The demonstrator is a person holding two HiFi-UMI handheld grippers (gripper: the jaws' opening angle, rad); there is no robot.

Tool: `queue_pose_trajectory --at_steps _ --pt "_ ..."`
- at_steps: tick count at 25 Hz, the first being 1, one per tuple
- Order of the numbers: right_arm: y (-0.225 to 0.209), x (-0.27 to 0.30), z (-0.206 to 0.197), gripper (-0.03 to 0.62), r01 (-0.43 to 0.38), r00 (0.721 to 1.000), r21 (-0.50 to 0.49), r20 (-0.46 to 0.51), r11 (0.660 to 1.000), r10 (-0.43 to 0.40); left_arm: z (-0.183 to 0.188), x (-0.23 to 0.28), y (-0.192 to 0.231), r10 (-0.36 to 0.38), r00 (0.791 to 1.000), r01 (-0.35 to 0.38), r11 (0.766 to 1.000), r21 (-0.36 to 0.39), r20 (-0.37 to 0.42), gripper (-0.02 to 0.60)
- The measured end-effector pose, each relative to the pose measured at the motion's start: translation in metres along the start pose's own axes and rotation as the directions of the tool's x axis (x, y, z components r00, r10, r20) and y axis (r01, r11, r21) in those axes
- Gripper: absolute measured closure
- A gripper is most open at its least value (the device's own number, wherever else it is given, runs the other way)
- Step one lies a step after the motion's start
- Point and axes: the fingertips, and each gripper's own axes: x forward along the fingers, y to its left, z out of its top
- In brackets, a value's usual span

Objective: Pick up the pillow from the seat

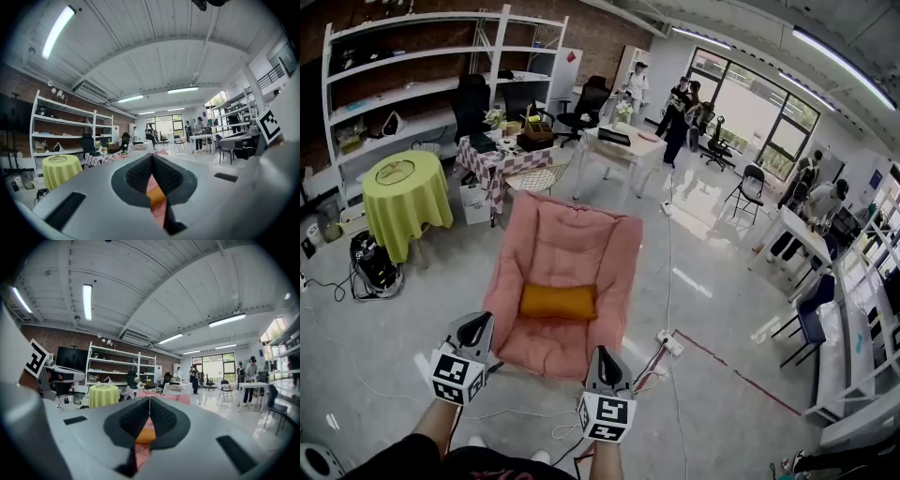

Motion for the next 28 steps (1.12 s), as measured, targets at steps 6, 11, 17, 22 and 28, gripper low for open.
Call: queue_pose_trajectory --at_steps 6,11,17,22,28 --pt "-0.03 0.002 -0.006 0.574 -0.013 1.0 -0.012 -0.008 1.0 0.013 -0.005 0.016 -0.029 0.003 1.0 -0.003 1.0 0.0 -0.009 0.572" --pt "-0.05 0.005 -0.013 0.574 -0.009 1.0 -0.01 -0.012 1.0 0.009 -0.012 0.027 -0.043 0.005 1.0 -0.005 1.0 -0.001 -0.017 0.572" --pt "-0.05 0.019 -0.013 0.574 -0.024 1.0 -0.004 -0.004 1.0 0.024 -0.01 0.036 -0.037 0.014 1.0 -0.014 1.0 0.005 -0.011 0.572" --pt "-0.05 0.033 -0.01 0.574 -0.018 1.0 -0.006 0.0 1.0 0.018 -0.007 0.049 -0.025 0.012 1.0 -0.012 1.0 0.006 -0.001 0.574" --pt "-0.051 0.056 -0.002 0.574 0.002 1.0 -0.012 0.005 1.0 -0.002 -0.003 0.073 -0.011 -0.009 1.0 0.009 1.0 0.003 0.005 0.572"
